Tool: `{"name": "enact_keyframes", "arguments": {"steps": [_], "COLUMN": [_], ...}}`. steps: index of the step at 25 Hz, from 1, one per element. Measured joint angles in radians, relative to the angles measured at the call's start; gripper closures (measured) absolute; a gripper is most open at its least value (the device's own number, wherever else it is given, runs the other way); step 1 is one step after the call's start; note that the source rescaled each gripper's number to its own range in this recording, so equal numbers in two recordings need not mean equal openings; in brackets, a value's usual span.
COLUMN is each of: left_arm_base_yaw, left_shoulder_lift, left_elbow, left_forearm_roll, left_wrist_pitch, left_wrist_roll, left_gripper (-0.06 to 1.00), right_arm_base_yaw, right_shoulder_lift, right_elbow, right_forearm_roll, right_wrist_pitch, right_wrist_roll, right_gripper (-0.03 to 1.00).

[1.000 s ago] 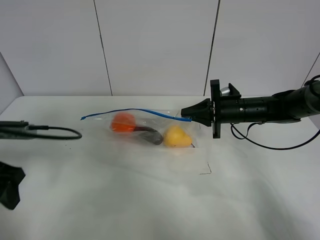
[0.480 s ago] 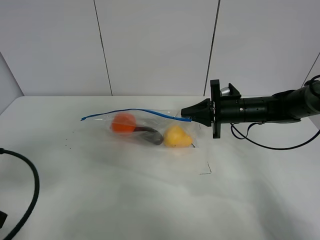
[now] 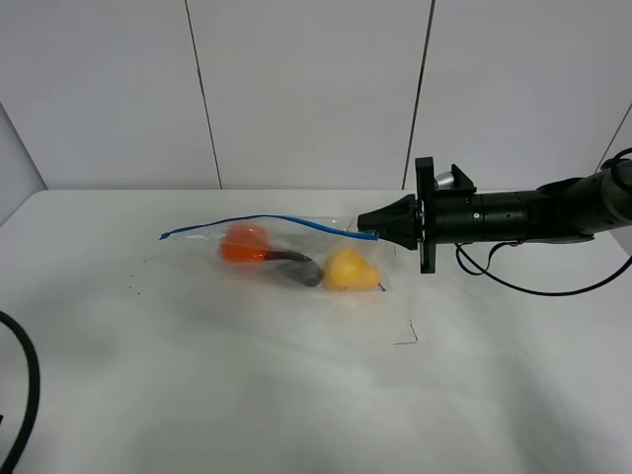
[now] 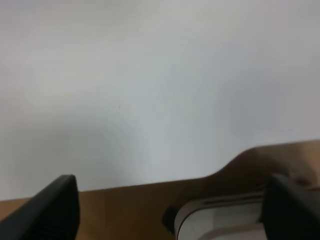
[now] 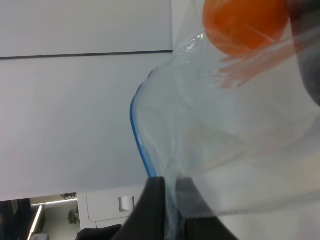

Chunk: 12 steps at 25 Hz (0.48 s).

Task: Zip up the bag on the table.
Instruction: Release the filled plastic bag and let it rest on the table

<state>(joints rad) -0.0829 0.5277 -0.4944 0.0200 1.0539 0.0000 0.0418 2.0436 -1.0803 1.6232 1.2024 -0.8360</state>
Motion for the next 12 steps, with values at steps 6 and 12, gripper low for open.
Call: {"name": "enact_keyframes", "arguments": {"steps": [6,12], "left_arm_base_yaw": [0.083,0.088], "left_shoulder_lift": [-0.163,-0.399], "left_elbow": [0.000,0.000], "left_forearm_roll": [-0.003,-0.011], "left_wrist_pitch": [-0.002,-0.002], "left_wrist_roll": [0.000,0.000], "left_gripper": [-0.06,-0.06], "right_arm_base_yaw": [0.000,0.000], "right_shoulder_lift": [0.000,0.000], "right_elbow": [0.000,0.000], "right_forearm_roll": [0.000,0.000], "right_wrist_pitch": [0.000,-0.001], "right_wrist_roll": [0.000,0.000], "right_gripper": [0.96,0.96]}}
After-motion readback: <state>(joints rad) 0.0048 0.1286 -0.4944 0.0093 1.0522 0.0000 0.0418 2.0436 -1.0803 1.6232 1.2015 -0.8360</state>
